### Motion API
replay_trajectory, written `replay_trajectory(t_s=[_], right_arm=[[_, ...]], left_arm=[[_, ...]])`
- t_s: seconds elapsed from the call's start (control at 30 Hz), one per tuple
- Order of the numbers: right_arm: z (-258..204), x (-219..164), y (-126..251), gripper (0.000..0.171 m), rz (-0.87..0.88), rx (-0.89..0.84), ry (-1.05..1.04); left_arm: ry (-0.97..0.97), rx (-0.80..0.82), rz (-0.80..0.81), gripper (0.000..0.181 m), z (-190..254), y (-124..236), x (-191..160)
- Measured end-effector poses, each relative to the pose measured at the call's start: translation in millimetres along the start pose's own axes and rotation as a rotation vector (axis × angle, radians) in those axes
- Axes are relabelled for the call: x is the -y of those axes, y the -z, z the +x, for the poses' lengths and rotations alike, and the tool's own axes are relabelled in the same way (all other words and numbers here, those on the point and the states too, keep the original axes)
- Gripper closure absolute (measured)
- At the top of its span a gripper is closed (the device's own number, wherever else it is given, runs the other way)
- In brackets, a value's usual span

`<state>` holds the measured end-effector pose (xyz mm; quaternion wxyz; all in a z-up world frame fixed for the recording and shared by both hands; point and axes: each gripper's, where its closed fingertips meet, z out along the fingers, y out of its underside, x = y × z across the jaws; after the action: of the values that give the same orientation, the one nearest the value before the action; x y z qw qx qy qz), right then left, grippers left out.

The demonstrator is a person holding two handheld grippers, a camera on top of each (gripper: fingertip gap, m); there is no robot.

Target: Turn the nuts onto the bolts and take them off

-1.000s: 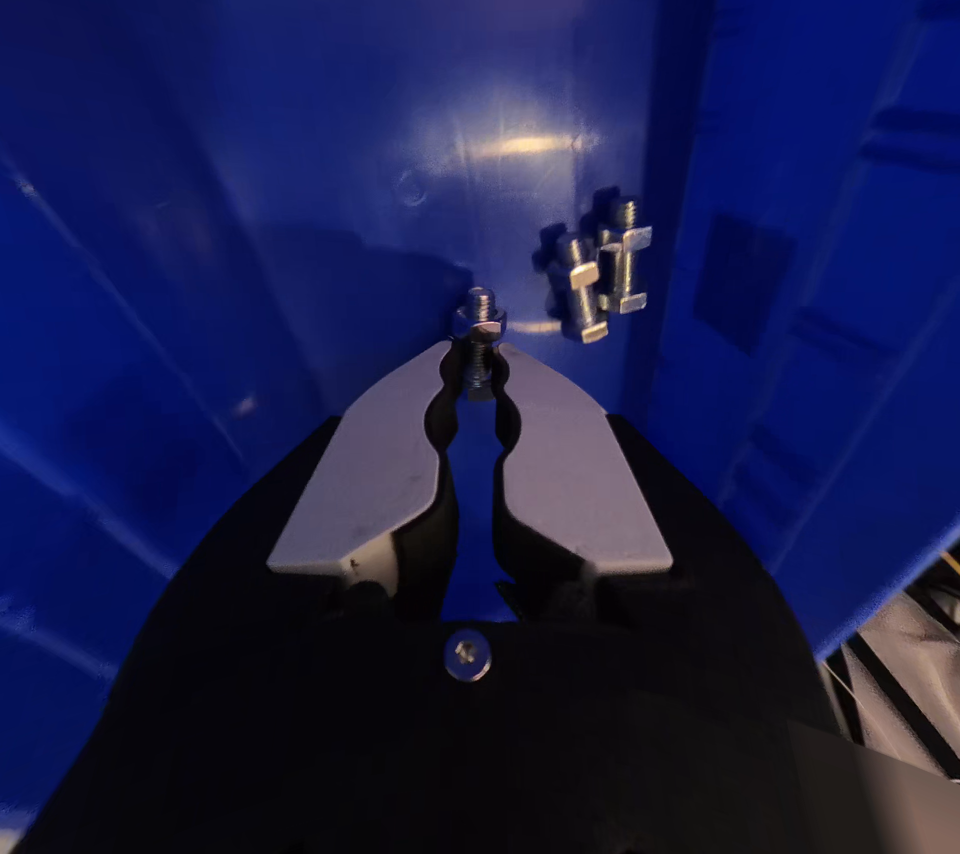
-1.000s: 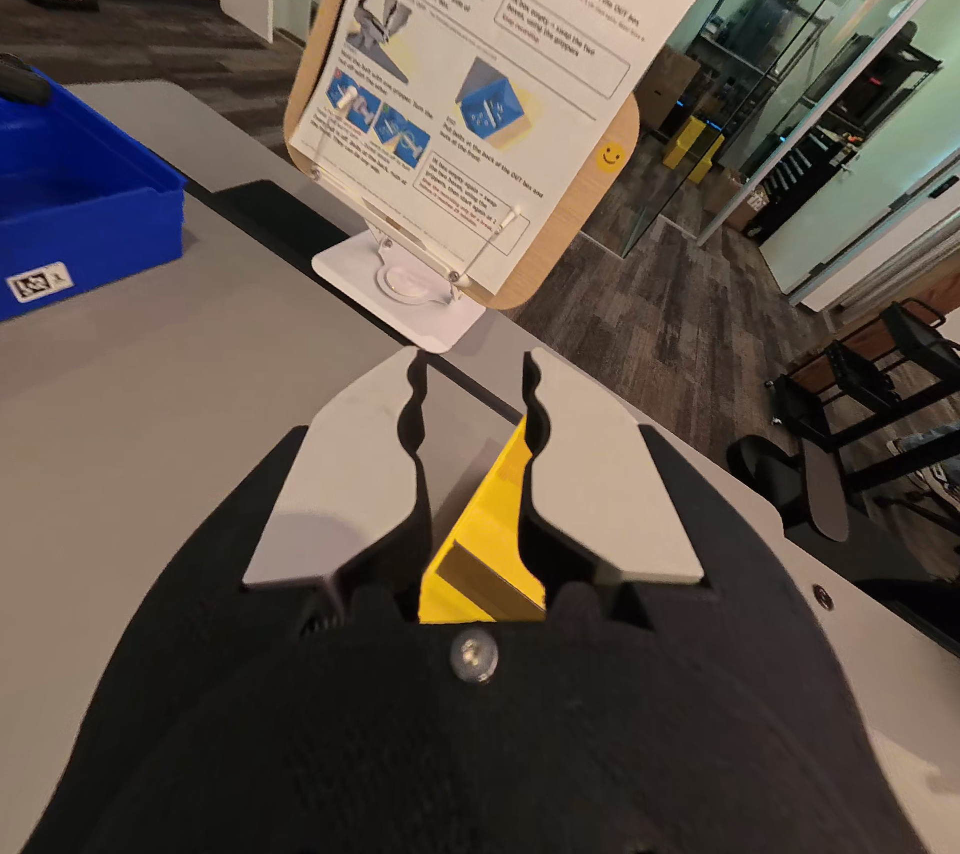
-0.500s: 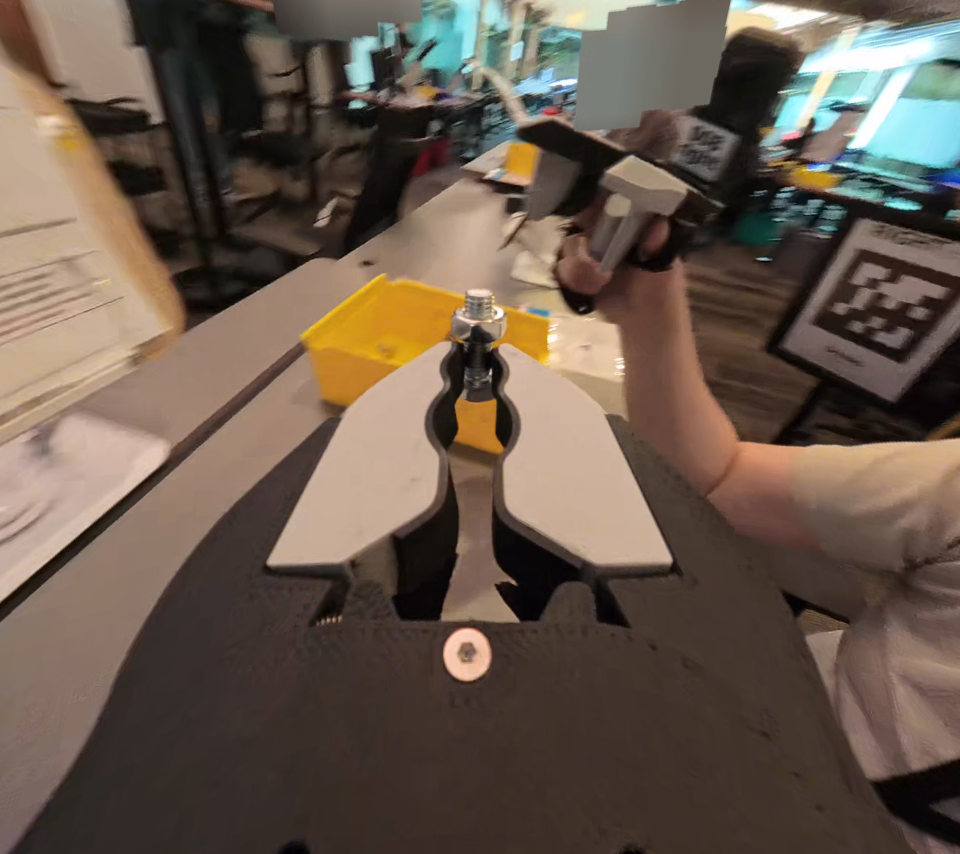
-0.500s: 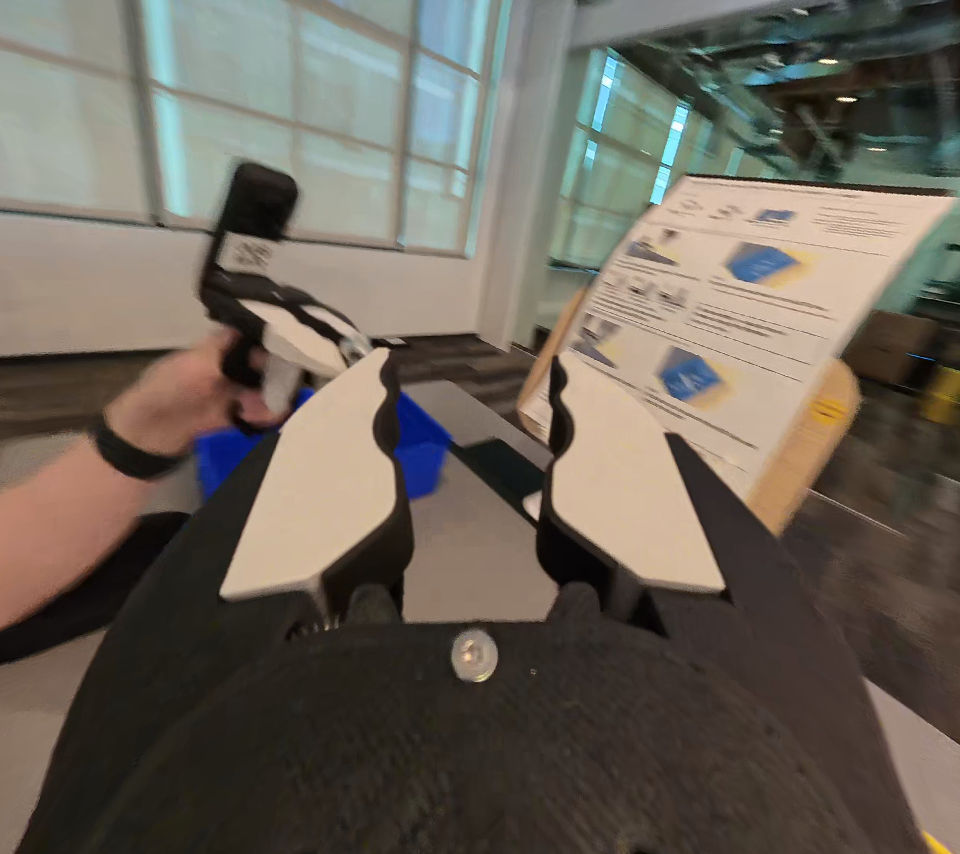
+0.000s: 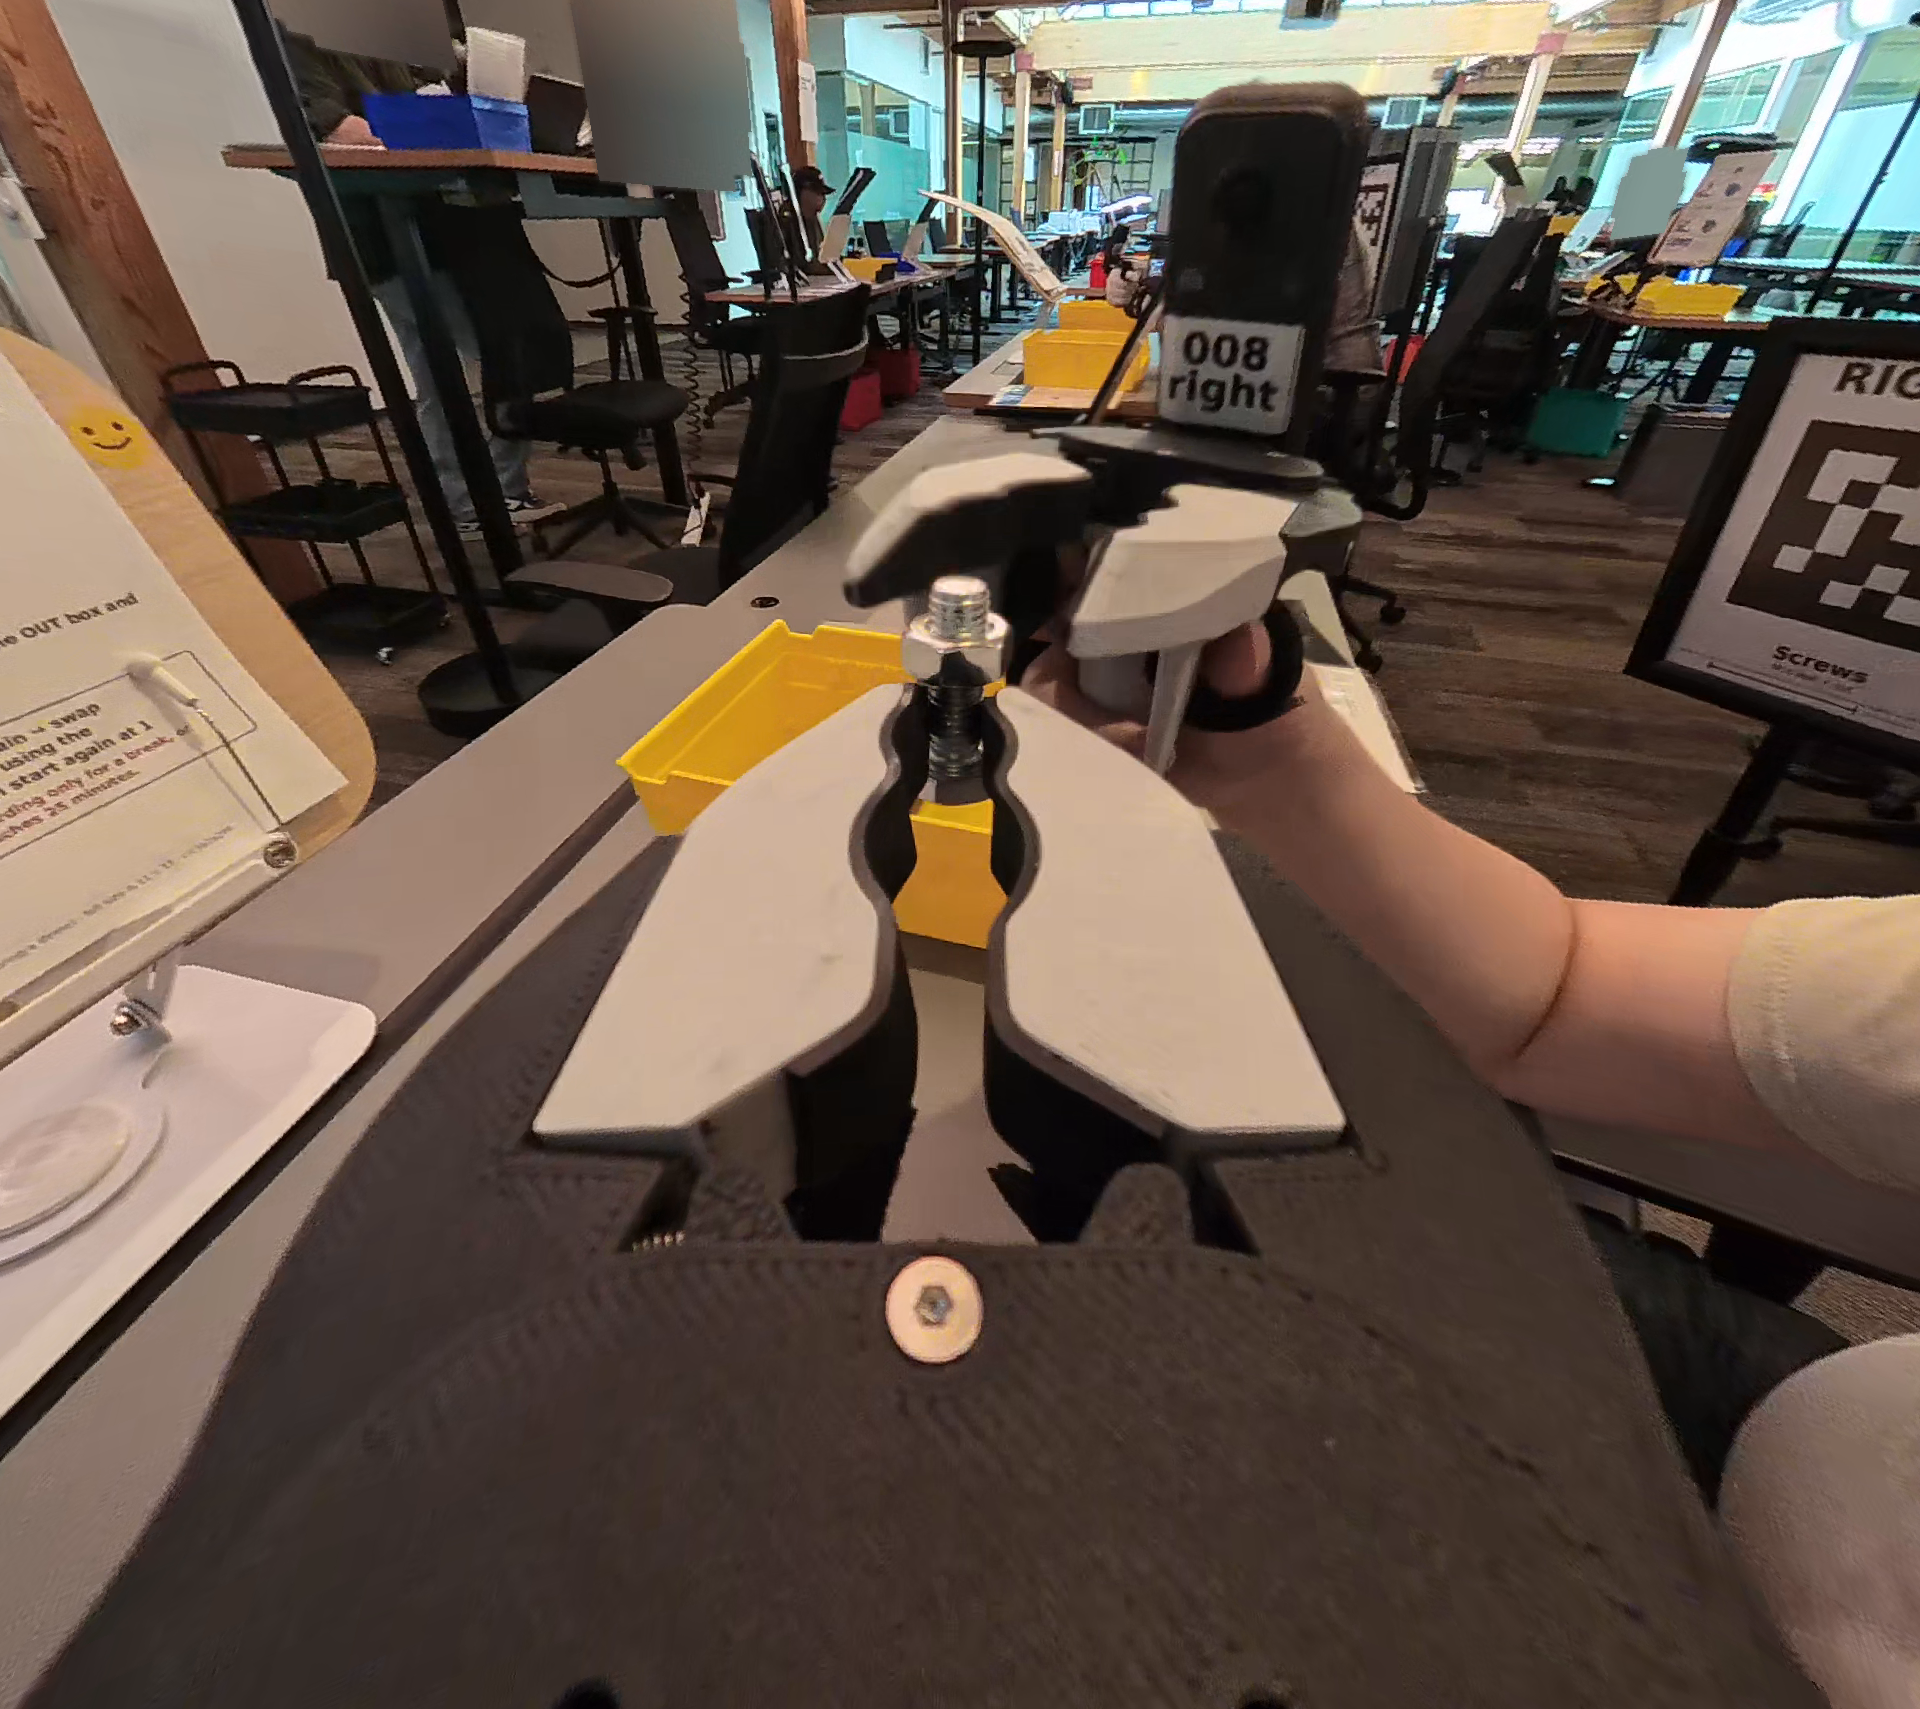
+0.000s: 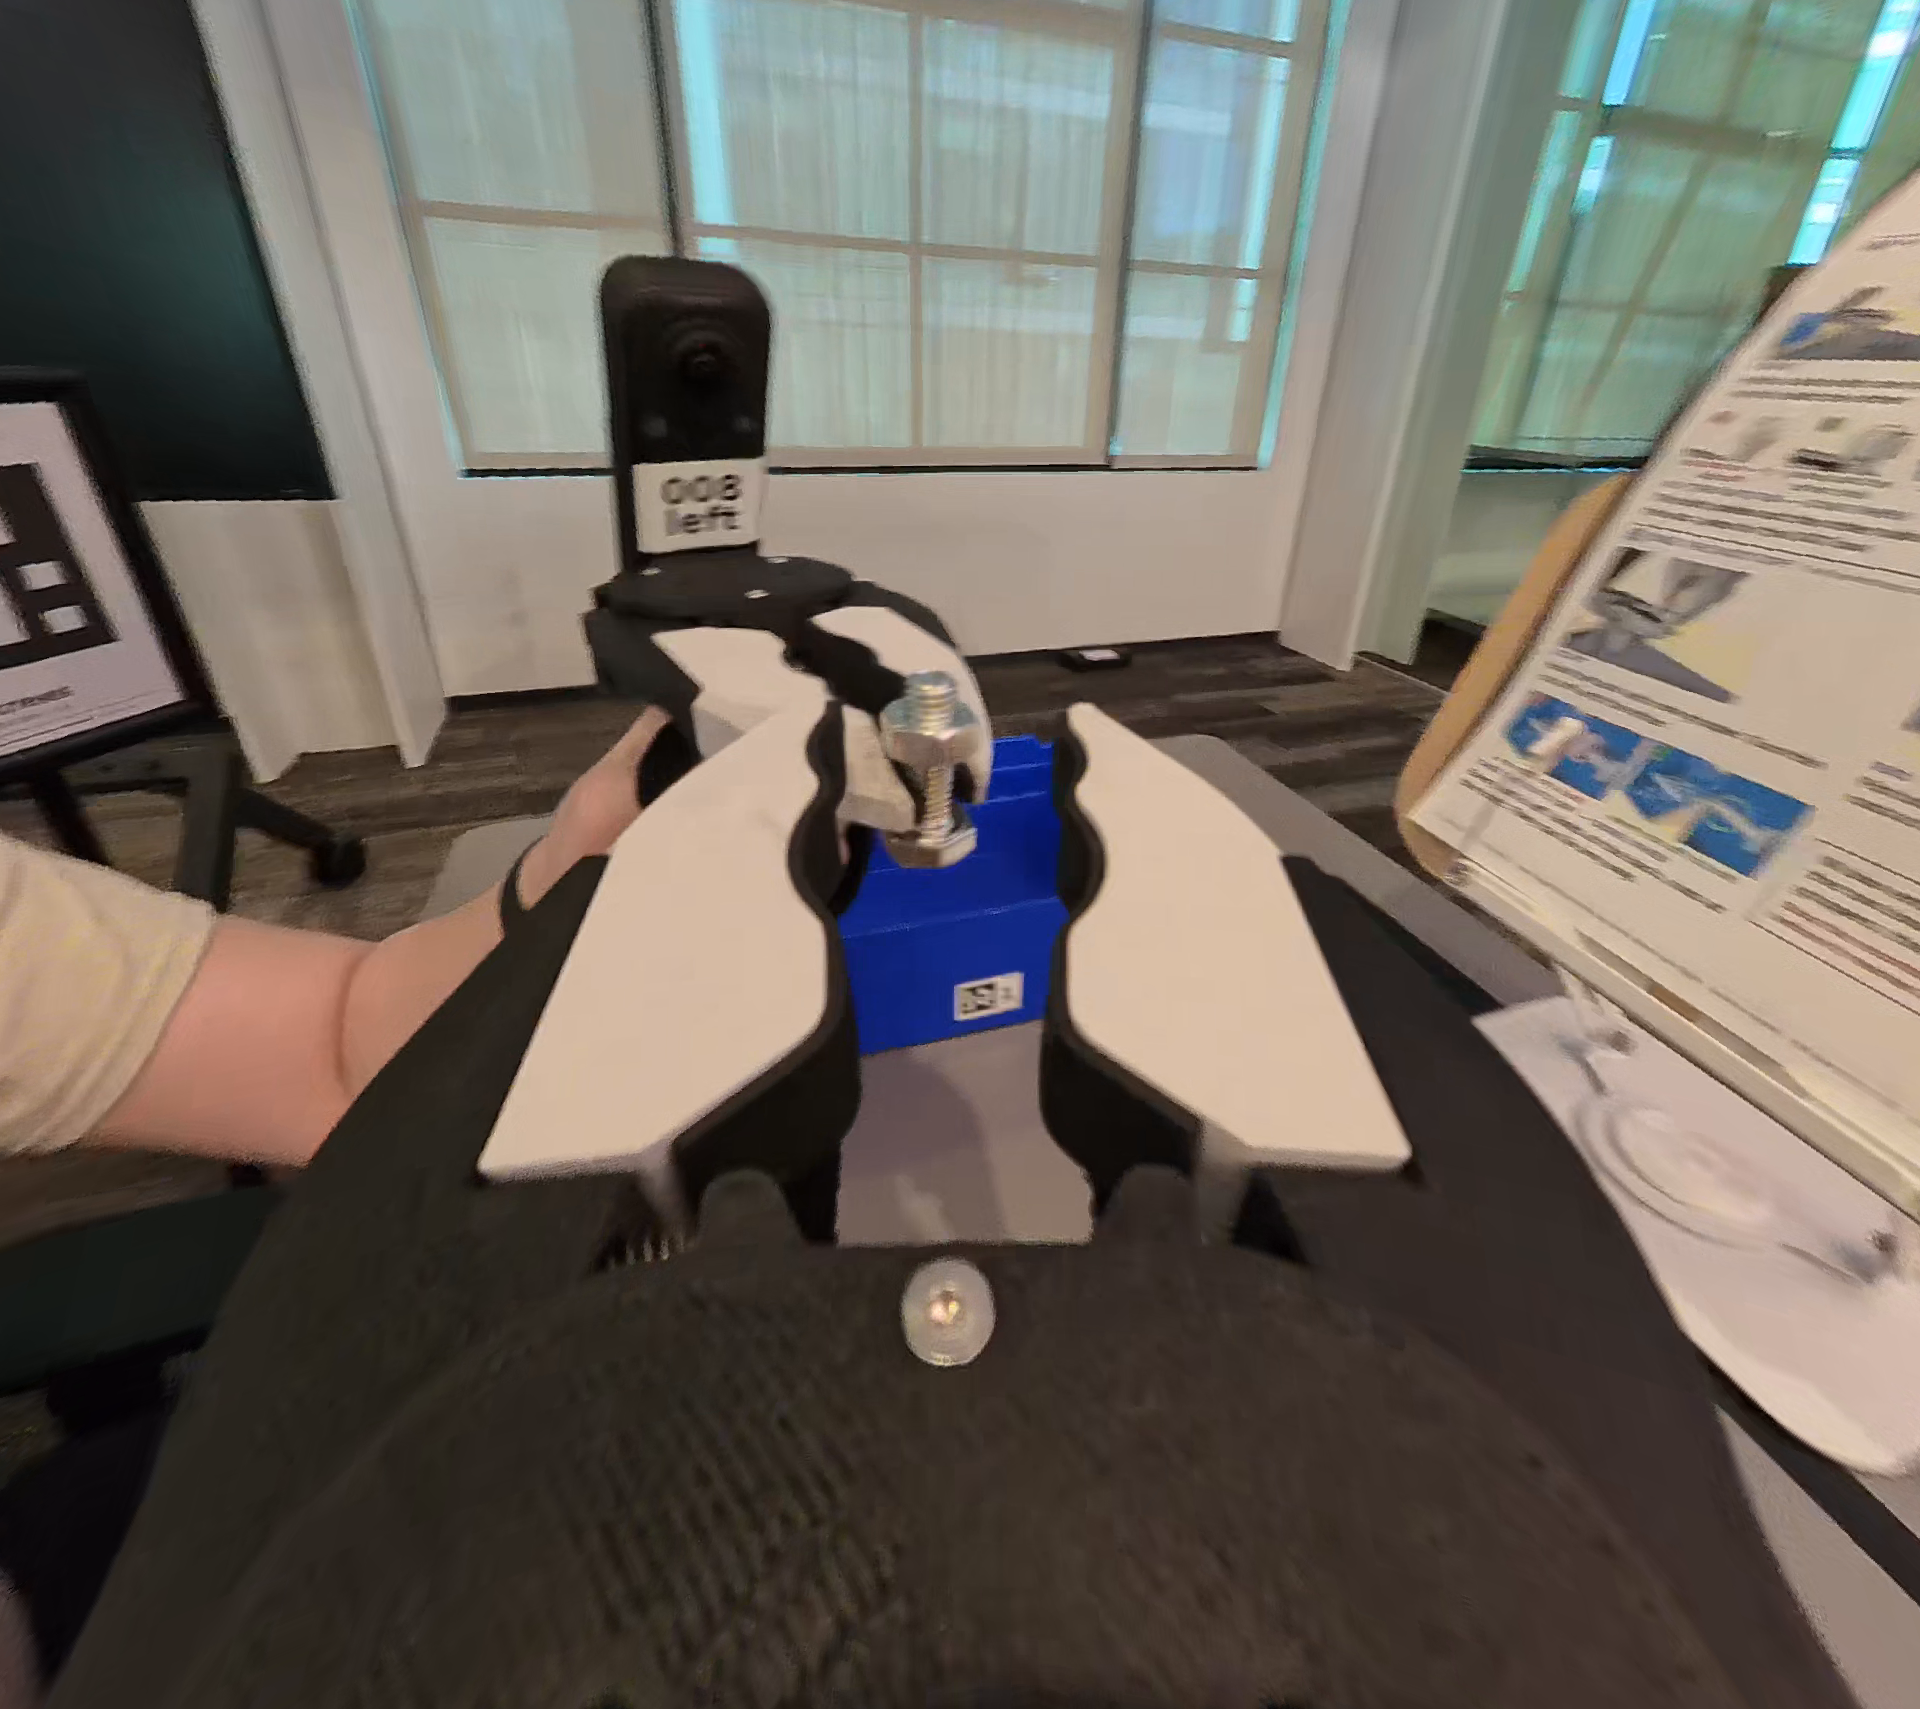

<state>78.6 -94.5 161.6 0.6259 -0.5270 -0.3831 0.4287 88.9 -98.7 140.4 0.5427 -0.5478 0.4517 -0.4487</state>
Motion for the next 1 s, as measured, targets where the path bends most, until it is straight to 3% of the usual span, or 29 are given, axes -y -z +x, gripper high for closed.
replay_trajectory(t_s=[0.2,0.4,0.43,0.53,0.6,0.7,0.77,1.0], right_arm=[[-12,-4,-4,0.153,-0.014,0.084,-0.039],[-14,-6,-5,0.153,-0.025,0.126,-0.115],[-14,-6,-6,0.153,-0.02,0.122,-0.113],[-14,-3,-6,0.153,-0.002,0.121,-0.108],[-16,-1,-5,0.153,-0.001,0.129,-0.108],[-21,-2,-4,0.153,-0.01,0.162,-0.104],[-24,-2,-3,0.153,-0.011,0.19,-0.105],[-32,0,-2,0.153,0.006,0.251,-0.113]], left_arm=[[-0.037,-0.056,-0.054,0.172,12,0,-3],[0.035,-0.121,-0.077,0.172,15,4,-5],[0.052,-0.129,-0.081,0.168,14,5,-6],[0.099,-0.11,-0.111,0.134,7,6,-11],[0.109,-0.119,-0.137,0.126,7,4,-16],[0.114,-0.2,-0.099,0.154,19,0,-14],[0.128,-0.257,-0.088,0.162,27,-1,-13],[0.091,-0.311,-0.101,0.162,36,0,-16]])
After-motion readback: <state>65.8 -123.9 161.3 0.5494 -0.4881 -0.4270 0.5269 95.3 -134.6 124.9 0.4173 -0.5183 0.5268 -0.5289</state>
